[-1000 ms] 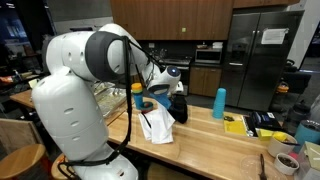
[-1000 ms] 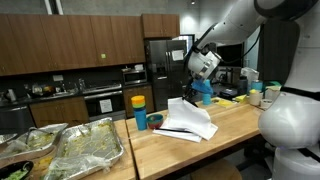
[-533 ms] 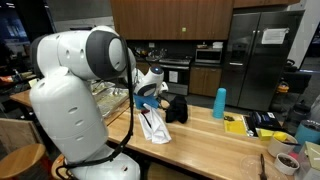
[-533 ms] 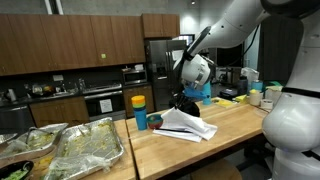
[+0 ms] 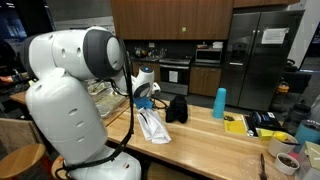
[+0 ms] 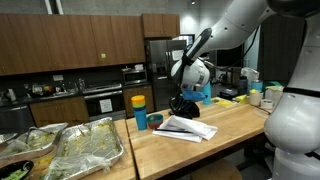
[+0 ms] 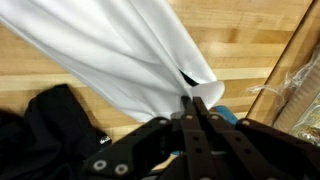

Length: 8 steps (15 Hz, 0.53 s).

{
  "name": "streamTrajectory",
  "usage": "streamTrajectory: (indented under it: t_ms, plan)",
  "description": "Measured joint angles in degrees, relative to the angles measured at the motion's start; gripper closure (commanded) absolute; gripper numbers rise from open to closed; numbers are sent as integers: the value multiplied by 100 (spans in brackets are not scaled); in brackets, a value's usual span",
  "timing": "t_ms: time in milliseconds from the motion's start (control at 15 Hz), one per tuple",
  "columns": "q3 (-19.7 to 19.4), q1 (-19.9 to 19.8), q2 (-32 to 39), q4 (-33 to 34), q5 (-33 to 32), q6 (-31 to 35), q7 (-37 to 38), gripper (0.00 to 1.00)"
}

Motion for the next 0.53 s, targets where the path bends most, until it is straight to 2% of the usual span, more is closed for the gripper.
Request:
streamTrajectory:
  t_ms: [533]
  plan:
    - [-123, 24, -53, -1, -378, 0, 258, 9]
